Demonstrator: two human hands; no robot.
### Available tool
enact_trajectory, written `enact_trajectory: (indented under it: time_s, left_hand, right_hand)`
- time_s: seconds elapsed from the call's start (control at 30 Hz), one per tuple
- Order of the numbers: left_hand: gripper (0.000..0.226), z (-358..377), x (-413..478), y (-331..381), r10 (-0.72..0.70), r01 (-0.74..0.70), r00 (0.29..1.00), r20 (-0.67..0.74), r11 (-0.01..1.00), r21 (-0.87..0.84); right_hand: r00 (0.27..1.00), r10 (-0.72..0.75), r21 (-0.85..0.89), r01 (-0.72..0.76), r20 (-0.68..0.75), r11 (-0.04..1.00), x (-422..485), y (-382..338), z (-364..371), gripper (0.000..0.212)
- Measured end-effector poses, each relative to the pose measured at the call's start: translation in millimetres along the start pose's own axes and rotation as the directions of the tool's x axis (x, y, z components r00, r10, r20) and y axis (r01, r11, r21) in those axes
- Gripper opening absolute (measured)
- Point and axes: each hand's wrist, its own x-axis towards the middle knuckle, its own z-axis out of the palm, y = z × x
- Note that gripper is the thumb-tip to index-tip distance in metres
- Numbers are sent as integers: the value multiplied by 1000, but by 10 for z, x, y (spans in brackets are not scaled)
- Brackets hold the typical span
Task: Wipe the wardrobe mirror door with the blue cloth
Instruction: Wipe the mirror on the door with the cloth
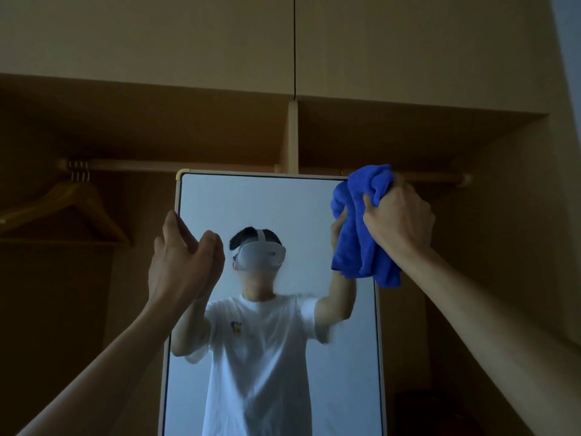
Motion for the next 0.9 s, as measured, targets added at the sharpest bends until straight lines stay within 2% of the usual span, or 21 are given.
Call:
enact_trajectory:
  time_s: [0.27,0.53,0.67,0.9]
  left_hand:
    - [81,8,-42,-77,22,-22,1000,-5,996,-87]
    - [64,-122,22,-131,33,-19,996,83,988,-155]
    - [45,-228,35,-116,75,-41,987,141,972,-231]
    - [42,-348,30,-96,88,-22,978,191,945,-326]
  right_hand:
    - [1000,-22,20,22,10,1000,-89,-292,86,36]
    - [995,-80,58,76,61,995,-200,-815,182,36]
    - [994,-102,52,100,45,994,-276,-1131,268,33]
    - [986,-164,107,159,34,981,-428,-1805,403,37]
